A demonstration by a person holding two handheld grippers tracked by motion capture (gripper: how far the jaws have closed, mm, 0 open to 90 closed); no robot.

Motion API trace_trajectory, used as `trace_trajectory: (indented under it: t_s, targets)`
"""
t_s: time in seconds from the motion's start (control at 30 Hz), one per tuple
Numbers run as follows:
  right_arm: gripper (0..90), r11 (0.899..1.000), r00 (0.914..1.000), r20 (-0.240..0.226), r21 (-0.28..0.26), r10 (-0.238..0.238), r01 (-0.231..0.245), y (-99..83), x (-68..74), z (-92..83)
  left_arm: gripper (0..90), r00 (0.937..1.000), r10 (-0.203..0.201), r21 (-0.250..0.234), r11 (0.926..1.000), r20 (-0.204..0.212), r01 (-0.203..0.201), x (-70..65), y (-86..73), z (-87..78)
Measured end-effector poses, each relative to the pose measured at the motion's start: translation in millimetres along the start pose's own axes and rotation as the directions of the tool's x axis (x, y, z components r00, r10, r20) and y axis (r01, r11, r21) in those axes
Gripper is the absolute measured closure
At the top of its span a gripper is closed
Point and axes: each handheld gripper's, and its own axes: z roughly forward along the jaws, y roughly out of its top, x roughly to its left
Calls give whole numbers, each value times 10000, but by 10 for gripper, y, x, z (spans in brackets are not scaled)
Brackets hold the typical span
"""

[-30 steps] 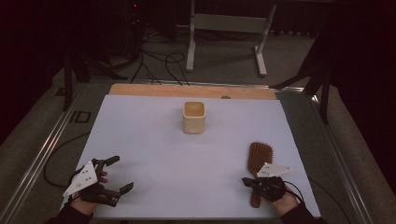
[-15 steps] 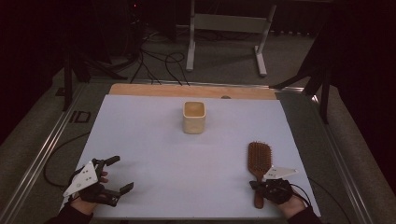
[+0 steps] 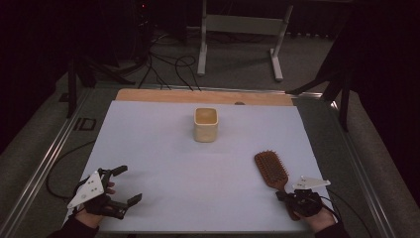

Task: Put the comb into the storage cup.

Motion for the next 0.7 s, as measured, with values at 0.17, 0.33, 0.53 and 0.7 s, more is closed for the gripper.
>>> trace_trajectory:
  t_s: [0.17,0.33,0.53,0.7]
  targets:
    - [899,9999,9999,37,13,109,-109,-15,-40,-3,1,10000,-6,0,10000,11,6,0,1,2]
    - [898,9997,9996,162,62,241,-242,-15,-99,-2,0,10000,7,7,10000,2,-7,0,1,0]
    - [899,9992,9987,343,114,389,-393,-21,-168,-10,1,10000,5,7,10000,13,-5,0,1,1]
    - [899,9982,9974,400,93,595,-599,-34,-230,-20,0,10000,6,8,10000,13,-6,-2,1,1]
